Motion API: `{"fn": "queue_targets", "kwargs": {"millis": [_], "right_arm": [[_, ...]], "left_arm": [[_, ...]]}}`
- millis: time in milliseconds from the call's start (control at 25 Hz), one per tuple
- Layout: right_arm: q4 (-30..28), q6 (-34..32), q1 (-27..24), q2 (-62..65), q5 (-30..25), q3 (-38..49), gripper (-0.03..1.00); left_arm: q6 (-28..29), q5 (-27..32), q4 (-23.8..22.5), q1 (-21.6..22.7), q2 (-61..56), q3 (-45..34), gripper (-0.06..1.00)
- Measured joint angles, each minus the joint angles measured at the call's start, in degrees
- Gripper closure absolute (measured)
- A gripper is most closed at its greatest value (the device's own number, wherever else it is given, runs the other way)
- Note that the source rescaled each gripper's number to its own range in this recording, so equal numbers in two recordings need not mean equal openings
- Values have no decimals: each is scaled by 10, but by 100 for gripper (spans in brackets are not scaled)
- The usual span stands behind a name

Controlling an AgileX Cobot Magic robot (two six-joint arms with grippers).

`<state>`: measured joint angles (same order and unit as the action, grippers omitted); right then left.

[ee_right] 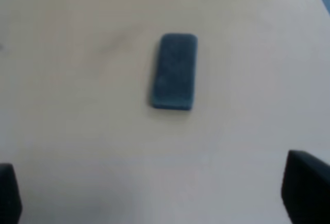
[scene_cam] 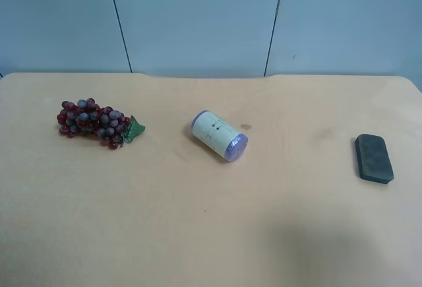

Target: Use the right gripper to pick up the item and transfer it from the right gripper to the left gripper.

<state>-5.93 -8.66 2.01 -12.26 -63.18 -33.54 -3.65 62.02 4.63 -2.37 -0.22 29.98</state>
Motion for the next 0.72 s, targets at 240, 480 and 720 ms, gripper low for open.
{"fn": "queue_targets", "kwargs": {"millis": [240,480,720], "right_arm": [[-25,-35,0,-208,1,-81,-3],[-28,-49,0,-397,35,-118,-3],[-19,-50,-18,-557,104,-118,-3]], "left_arm": [[0,0,0,0,0,0,-6],[0,0,0,0,0,0,-6],[0,0,0,0,0,0,-6]]}}
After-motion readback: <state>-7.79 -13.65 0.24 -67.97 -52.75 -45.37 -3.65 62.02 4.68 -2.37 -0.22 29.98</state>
